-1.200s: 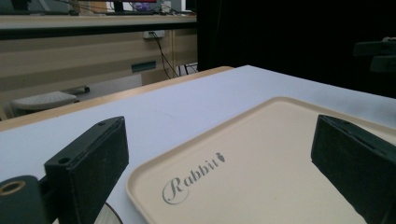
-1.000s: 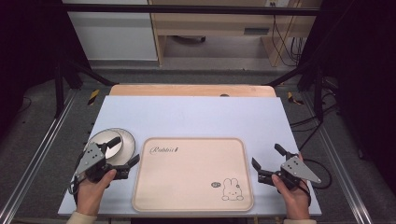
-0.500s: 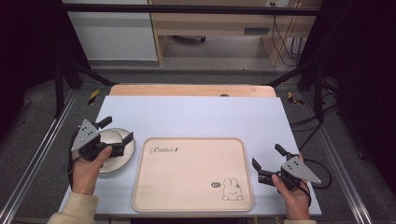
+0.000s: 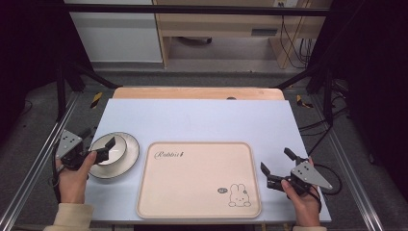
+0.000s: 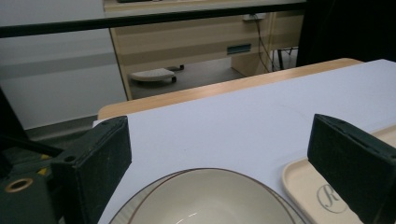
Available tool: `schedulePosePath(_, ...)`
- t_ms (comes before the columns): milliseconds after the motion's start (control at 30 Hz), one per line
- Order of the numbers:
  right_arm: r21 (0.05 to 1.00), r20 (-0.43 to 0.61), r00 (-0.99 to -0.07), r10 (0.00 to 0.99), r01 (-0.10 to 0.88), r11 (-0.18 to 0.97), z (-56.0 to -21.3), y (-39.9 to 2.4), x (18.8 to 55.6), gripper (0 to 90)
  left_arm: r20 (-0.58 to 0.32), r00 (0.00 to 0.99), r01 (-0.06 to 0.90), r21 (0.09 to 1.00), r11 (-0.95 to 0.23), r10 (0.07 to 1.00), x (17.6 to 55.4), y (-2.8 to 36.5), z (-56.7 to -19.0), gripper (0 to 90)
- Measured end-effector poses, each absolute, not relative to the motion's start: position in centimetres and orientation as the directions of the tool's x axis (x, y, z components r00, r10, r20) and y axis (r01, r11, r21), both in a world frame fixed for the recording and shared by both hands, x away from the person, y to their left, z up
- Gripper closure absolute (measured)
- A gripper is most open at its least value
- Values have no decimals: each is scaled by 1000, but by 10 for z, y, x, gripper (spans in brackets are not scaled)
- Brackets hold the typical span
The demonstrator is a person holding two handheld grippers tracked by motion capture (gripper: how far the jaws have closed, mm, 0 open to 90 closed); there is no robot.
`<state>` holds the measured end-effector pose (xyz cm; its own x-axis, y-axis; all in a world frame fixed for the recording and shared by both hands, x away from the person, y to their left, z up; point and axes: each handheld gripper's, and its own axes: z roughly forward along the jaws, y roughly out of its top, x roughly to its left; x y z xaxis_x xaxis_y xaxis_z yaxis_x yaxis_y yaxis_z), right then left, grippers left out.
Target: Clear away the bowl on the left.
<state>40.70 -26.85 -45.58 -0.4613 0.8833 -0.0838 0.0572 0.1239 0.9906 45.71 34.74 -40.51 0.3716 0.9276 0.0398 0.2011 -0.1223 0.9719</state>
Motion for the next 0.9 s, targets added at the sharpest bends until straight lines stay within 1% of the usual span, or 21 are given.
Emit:
schedulePosePath(167,992,-78,-459,885,57,117,-456,-269,407,37,64,351,224,963,-150,934,459,350,-409,65)
schedulePosePath(233,991,-79,-459,885,60,120,-456,-269,408,37,46,345,225,966,-130,938,459,350,-411,65)
schedulePosePath(433,989,-91,-457,885,60,133,-455,-270,403,36,46,325,234,964,-127,945,459,352,-412,65)
schedulePosePath(500,991,-91,-450,889,46,125,-453,-271,401,36,46,318,248,960,-130,947,459,353,-414,66)
schedulePosePath(533,991,-88,-447,890,50,123,-453,-272,401,36,42,304,272,954,-129,952,460,354,-416,68)
schedulePosePath(633,991,-85,-446,891,52,121,-453,-272,402,36,38,288,294,948,-126,957,461,355,-418,78)
schedulePosePath(733,991,-84,-447,890,56,122,-454,-272,403,36,30,251,343,932,-118,968,464,356,-421,83)
schedulePosePath(900,991,-84,-447,890,57,122,-454,-272,403,36,19,210,402,910,-104,977,466,359,-425,128)
